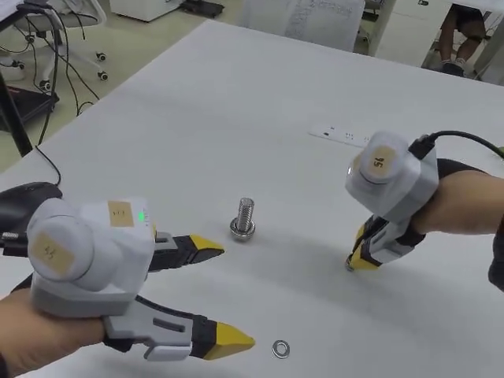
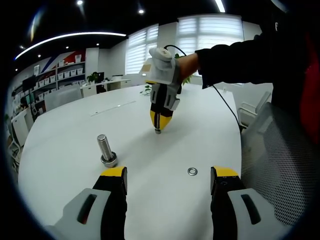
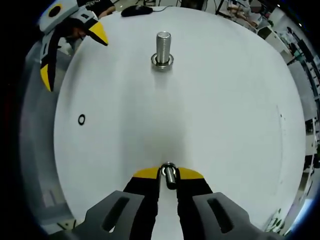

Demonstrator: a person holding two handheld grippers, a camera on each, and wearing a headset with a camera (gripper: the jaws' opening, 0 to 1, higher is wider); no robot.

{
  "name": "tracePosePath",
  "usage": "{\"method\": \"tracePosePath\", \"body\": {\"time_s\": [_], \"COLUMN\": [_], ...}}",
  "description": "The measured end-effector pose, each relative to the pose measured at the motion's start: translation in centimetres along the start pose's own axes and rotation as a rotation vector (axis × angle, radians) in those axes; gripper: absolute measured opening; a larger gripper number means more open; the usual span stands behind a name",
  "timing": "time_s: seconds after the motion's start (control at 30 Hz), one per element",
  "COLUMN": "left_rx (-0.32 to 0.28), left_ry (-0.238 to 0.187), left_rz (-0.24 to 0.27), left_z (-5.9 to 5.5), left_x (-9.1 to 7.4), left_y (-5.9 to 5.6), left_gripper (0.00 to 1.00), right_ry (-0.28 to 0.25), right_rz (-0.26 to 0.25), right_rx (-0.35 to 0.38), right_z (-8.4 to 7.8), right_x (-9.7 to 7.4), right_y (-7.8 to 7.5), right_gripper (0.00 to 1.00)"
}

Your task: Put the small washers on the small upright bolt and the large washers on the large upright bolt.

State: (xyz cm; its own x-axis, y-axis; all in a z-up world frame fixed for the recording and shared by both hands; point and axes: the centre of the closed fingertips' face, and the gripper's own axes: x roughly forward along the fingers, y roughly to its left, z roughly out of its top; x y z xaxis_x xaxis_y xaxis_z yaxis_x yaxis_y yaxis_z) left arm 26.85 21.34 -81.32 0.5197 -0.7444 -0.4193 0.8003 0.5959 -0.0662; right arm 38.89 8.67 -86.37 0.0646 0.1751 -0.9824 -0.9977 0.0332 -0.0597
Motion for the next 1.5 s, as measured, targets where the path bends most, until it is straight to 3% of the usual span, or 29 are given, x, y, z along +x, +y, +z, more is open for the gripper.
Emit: {"method": "tracePosePath", "body": {"time_s": [0.93,1.5], "left_rx": [0.0,0.003], "left_ry": [0.0,0.0], "left_rz": [-0.001,-0.002], "left_z": [0.09,0.28], "left_x": [-0.03,-0.13], "left_y": [-0.34,-0.48], "left_gripper": [0.67,0.67], "right_ry": [-0.018,-0.022], "right_rz": [-0.006,-0.014], "right_rx": [0.001,0.021], "right_z": [0.42,-0.47], "right_x": [-0.18,-0.51], "right_y": [0.43,-0.02], "right_gripper": [0.18,0.25]}}
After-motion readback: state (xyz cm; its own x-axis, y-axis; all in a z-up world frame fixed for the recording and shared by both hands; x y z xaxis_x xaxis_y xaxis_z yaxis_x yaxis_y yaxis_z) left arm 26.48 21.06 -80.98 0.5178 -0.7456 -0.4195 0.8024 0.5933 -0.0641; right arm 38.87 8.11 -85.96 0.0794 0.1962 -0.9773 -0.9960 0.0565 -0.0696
